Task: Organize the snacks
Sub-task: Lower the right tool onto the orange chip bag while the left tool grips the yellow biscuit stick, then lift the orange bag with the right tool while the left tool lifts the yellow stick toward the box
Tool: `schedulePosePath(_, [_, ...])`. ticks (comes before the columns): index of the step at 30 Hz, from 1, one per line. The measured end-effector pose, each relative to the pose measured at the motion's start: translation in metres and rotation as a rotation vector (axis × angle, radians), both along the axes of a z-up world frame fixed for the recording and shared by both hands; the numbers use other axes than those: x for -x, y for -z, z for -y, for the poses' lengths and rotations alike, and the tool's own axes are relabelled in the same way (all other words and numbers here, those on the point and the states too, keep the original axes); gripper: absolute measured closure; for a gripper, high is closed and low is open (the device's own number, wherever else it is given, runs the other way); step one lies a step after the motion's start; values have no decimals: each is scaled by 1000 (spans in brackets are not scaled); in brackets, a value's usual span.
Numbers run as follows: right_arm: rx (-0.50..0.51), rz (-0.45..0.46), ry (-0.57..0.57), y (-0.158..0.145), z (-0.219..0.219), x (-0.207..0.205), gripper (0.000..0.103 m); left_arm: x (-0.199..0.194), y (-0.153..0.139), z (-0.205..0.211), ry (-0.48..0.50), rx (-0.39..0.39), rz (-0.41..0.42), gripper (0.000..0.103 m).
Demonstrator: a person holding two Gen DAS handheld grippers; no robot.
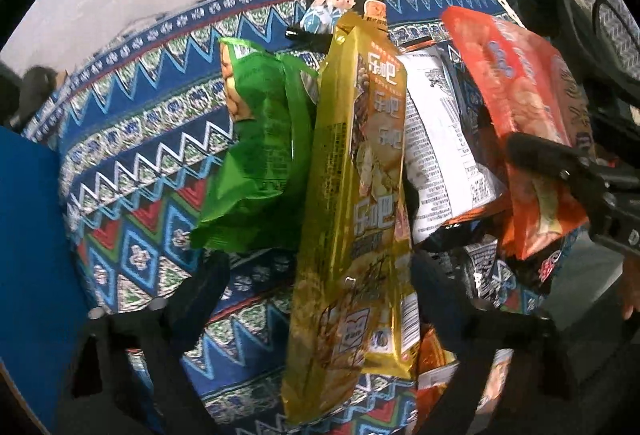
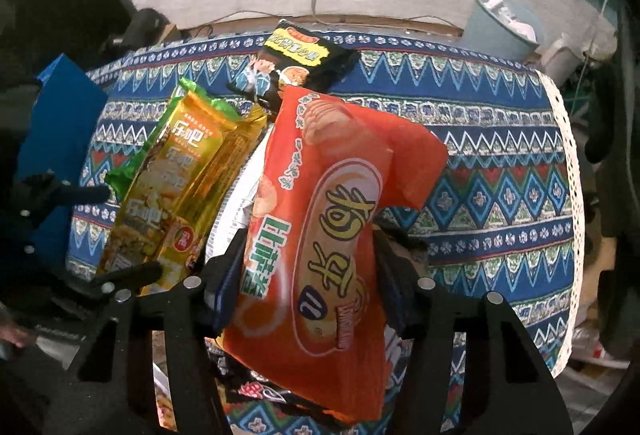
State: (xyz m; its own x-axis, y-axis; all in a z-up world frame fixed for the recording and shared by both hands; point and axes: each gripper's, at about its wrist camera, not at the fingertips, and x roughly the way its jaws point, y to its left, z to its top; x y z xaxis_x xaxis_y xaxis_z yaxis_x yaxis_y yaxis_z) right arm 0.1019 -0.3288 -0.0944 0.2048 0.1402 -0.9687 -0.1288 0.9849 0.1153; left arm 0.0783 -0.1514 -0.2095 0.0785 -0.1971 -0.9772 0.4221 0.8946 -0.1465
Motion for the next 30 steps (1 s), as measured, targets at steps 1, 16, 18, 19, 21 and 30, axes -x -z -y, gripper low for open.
schedulePosePath(1, [-3,2,3,-1,1,1,45,-2,2,1,-11,9,-10,22])
schedulePosePath(16, [-22,29,-1,-13,6,4,45,3,-18,-3,-11,92,25,75])
schedulePosePath(18, [-16,36,-9,-16,4,5,45,3,-28,-6,-17,103,44,75])
schedulePosePath(19, [-12,40,-13,-17,3,6,45,4,-31,-7,-22,110,56,75])
schedulePosePath(21, [-4,48,-23,-20,1,7,45,3,-36,-12,-26,111,66,75])
schedulePosePath(30, [16,79,-46,-37,-10,12,45,21,-63,-40,-33,90,123,75])
